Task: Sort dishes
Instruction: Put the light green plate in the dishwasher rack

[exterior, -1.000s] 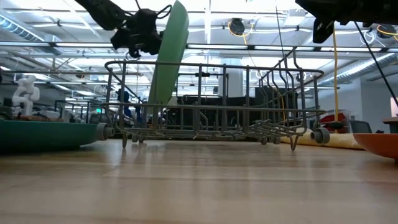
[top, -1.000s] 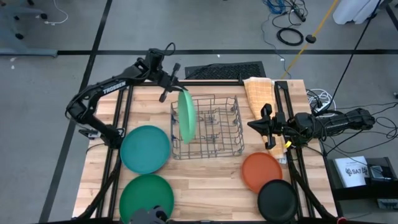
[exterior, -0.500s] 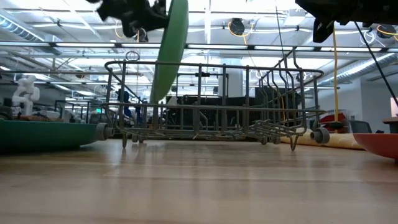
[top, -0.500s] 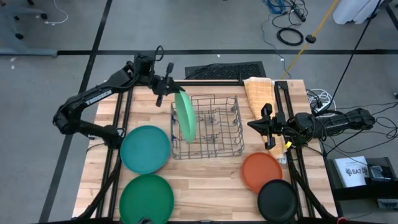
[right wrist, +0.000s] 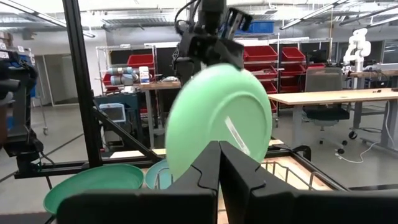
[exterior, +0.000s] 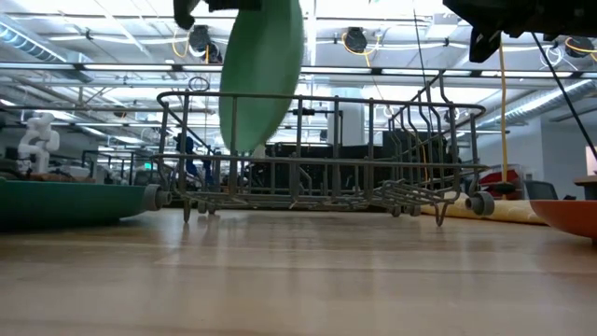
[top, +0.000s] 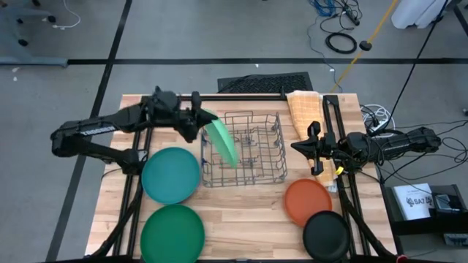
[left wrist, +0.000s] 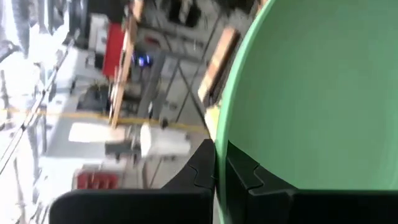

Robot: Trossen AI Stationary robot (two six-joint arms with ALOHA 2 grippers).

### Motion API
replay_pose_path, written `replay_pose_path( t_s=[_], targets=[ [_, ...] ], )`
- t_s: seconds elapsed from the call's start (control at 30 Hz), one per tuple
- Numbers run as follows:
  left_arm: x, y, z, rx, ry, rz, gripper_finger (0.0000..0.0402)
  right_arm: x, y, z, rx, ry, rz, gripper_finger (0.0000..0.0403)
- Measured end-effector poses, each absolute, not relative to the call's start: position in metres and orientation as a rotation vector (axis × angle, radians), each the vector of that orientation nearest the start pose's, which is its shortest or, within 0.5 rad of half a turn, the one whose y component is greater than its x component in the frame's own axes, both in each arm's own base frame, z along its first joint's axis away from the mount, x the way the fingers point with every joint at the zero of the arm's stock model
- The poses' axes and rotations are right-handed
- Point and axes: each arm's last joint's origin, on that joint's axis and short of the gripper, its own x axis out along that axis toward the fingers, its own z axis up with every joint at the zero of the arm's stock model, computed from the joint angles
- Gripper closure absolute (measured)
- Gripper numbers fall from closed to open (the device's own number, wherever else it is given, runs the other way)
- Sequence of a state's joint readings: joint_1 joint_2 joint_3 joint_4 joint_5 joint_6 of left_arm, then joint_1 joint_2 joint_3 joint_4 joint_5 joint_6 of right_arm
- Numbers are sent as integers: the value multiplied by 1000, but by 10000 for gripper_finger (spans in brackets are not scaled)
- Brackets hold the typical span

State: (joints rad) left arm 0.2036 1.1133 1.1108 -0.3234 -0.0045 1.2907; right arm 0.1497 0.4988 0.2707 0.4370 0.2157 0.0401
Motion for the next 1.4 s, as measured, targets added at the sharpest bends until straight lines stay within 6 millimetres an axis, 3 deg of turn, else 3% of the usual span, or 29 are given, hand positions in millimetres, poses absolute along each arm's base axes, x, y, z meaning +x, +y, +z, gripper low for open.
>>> replay_pose_path(
  t_s=[0.23,0.43,0.63,0.87,1.4],
  targets=[
    [247,28,352,1375,397,127,391,134,14,253,79,-212,-60,403],
    [245,19,355,1359,287,37,391,134,14,253,88,-214,-59,403],
    [228,24,367,1304,141,-68,391,134,14,253,104,-214,-55,403],
    [207,48,377,1250,11,-151,391,134,14,253,106,-215,-55,403],
    [213,146,330,964,-56,-306,391,133,13,256,114,-244,-79,403]
  ],
)
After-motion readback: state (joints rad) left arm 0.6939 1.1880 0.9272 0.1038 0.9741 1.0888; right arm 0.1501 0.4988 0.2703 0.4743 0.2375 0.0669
